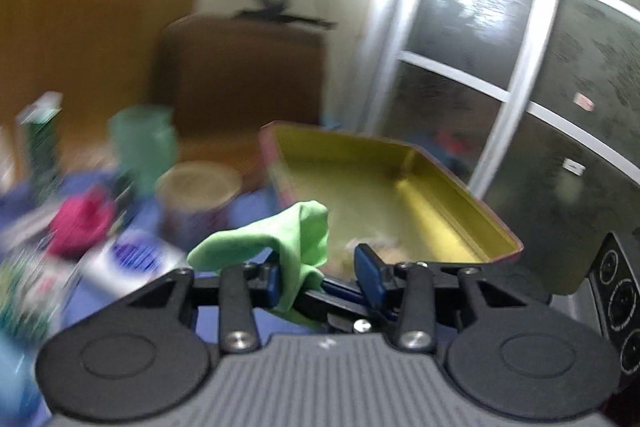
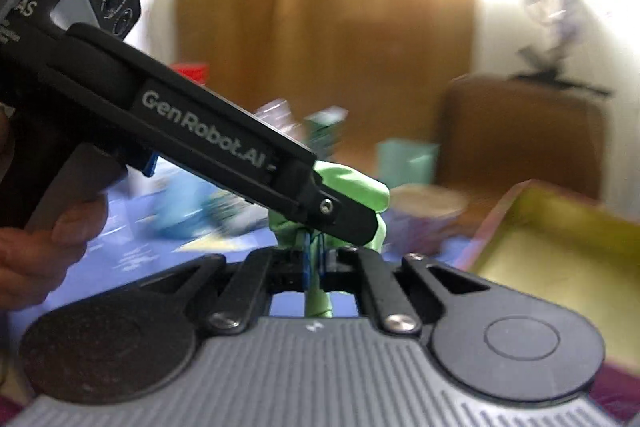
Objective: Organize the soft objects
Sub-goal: 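Carry the green cloth with the right gripper into the pink tin, then release the green cloth in the tin and withdraw the right gripper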
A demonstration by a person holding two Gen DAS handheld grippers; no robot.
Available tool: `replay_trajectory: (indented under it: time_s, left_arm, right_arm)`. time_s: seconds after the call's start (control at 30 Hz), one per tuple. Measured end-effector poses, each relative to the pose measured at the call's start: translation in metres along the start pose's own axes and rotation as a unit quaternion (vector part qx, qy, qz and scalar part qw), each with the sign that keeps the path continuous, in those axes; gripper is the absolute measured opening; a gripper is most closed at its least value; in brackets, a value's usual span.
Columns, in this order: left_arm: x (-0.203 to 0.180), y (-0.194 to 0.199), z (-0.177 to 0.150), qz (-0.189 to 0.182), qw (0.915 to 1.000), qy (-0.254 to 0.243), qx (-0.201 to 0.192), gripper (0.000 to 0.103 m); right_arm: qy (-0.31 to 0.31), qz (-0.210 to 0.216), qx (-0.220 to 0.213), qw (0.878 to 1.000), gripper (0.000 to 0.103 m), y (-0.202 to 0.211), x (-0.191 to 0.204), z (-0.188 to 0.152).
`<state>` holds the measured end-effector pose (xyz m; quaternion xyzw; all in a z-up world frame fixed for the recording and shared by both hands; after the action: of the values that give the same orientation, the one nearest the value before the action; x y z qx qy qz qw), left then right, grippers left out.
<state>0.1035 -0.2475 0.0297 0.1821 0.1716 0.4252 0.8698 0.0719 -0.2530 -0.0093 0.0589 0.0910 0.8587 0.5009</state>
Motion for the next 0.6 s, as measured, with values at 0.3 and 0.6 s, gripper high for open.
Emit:
replay_trajectory:
  time_s: [0.3, 0.6]
  left_arm:
    - [-0.057, -0.09, 0.041, -0.014, 0.998, -0.061, 0.005, 0.039]
    - [-0.043, -0.106, 0.033, 0.022, 0.9988, -0.043, -0.002, 0.08]
  right_arm:
    - [-0.049, -0.147, 0.012, 0.988, 0.007, 0.008, -0.114, 0.009]
    - [-0.105, -0.212, 0.051, 0.97, 0.02, -0.006, -0.167, -0.012]
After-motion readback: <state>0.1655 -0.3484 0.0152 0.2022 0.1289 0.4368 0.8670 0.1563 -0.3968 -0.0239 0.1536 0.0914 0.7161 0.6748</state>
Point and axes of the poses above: each gripper's, at about its wrist camera, not at the fingertips, and y roughly against the way its jaws point, x to its left, z to its top, the point moved 10 cm from there along -y, roughly the way its jaws point, and after that the axes turned 5 degrees about -y, right-handed, at the moved point
